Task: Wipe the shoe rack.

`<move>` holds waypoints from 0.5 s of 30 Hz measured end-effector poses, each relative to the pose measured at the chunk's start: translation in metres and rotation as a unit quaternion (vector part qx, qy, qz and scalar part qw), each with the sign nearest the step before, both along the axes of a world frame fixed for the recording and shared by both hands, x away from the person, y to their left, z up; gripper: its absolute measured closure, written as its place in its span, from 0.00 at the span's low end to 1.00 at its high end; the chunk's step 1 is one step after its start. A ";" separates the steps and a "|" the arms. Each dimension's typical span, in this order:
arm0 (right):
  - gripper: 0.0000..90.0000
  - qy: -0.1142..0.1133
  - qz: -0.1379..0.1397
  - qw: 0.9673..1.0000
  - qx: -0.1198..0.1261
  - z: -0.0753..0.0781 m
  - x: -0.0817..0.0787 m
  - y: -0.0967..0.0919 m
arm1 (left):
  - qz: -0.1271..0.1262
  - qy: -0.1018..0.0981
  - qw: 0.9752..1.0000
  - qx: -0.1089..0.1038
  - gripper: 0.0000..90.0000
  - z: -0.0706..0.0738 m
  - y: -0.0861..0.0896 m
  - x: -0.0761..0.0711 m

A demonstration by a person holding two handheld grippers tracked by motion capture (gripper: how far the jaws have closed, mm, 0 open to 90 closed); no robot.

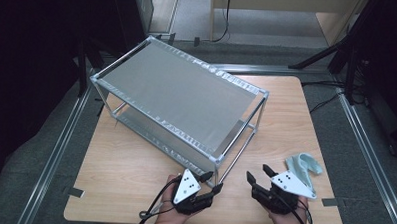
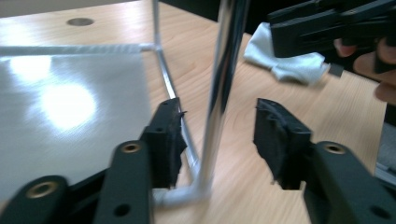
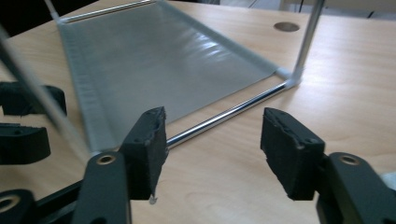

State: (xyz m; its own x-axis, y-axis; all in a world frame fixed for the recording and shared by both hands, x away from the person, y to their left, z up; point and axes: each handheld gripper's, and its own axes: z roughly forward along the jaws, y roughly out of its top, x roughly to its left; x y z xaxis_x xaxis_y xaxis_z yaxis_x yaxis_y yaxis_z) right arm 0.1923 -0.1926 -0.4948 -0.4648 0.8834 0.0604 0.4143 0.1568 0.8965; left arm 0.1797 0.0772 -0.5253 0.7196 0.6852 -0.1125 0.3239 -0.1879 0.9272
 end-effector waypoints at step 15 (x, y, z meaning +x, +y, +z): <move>0.72 -0.031 0.046 0.998 -0.008 -0.005 -0.014 0.096 | 0.164 0.045 0.984 -0.046 0.49 -0.009 0.144 -0.020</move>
State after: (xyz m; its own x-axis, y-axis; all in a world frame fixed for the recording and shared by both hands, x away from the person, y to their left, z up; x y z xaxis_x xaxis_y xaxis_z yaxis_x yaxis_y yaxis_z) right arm 0.1781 -0.0965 -0.5001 -0.5468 0.8371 0.0154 0.3410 0.2058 0.9173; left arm 0.1596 0.2214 -0.5341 0.4457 0.8628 -0.2384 0.4356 0.0236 0.8998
